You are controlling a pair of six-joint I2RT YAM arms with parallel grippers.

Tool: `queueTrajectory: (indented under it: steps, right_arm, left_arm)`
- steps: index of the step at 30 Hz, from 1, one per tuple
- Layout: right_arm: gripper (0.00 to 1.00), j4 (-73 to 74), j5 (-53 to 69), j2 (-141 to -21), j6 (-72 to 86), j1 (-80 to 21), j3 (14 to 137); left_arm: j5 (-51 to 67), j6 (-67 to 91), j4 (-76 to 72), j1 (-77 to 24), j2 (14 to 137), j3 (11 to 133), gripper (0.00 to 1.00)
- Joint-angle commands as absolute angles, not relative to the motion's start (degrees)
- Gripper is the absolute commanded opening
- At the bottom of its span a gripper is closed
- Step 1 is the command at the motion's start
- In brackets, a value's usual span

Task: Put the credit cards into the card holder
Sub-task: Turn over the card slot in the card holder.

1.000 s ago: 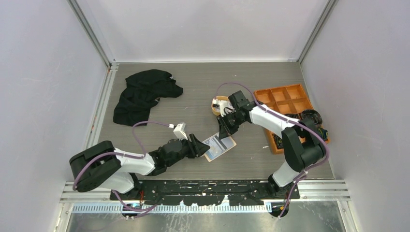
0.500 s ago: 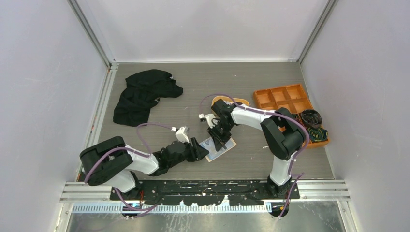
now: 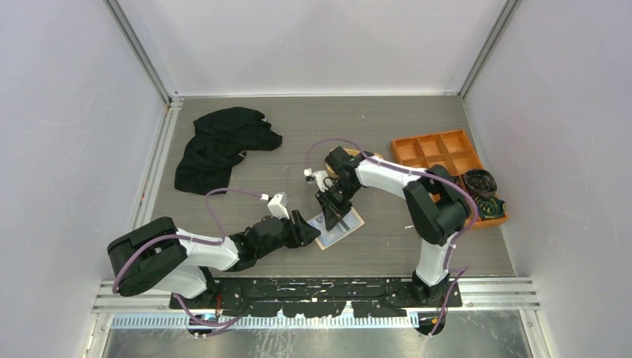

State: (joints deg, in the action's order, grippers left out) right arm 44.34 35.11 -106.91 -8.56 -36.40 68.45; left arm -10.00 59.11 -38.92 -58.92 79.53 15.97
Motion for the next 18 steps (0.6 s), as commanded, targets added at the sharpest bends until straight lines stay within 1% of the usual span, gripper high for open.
queueTrajectory:
  steps: [1, 3, 4, 5, 6, 7, 8, 9, 11, 13, 14, 18]
  right_arm:
    - [0.12, 42.97, 38.66, -92.56, -16.36, -34.15, 67.28]
    - [0.17, 38.89, 37.93, -84.58, -24.47, -34.09, 62.07]
    - [0.24, 35.8, 38.81, -80.18, -30.77, -34.1, 58.55]
    - [0.33, 34.59, 39.6, -76.35, -38.04, -34.1, 54.38]
    - [0.4, 31.97, 39.74, -73.1, -44.69, -34.18, 50.44]
    - [0.43, 29.53, 39.67, -70.66, -49.04, -34.19, 47.05]
    - [0.43, 27.83, 39.35, -69.41, -51.59, -34.1, 44.62]
    - [0.41, 27.65, 39.03, -69.38, -53.59, -34.16, 43.55]
    - [0.32, 29.21, 37.71, -72.19, -55.8, -34.11, 45.12]
    - [0.2, 31.72, 34.89, -77.65, -56.53, -34.24, 48.16]
    - [0.16, 32.24, 33.18, -80.06, -56.47, -34.26, 49.35]
    - [0.13, 29.64, 28.8, -85.22, -55.06, -35.66, 49.65]
  left_arm:
    - [-10.57, 57.09, -39.14, -59.0, 77.5, 17.01, 0.47]
    - [-10.09, 57.04, -40.74, -59.04, 77.71, 16.65, 0.47]
    - [-9.96, 57.03, -41.92, -58.98, 77.93, 16.31, 0.47]
    - [-9.98, 57.18, -42.87, -59.01, 78.22, 15.99, 0.46]
    - [-10.09, 57.25, -43.4, -58.92, 78.39, 15.78, 0.46]
    - [-10.23, 57.52, -43.49, -58.9, 78.59, 15.72, 0.45]
    - [-10.42, 57.69, -43.11, -58.81, 78.86, 15.8, 0.44]
    - [-10.64, 57.91, -42.45, -58.73, 79.3, 16.0, 0.4]
    - [-10.58, 58.07, -39.96, -58.42, 80.3, 17.33, 0.33]
    - [-10.31, 58.1, -36.58, -58.08, 81.43, 18.77, 0.27]
    - [-10.29, 57.94, -35.41, -58.01, 81.96, 19.26, 0.25]
    - [-10.55, 57.66, -34.07, -57.83, 82.68, 19.7, 0.24]
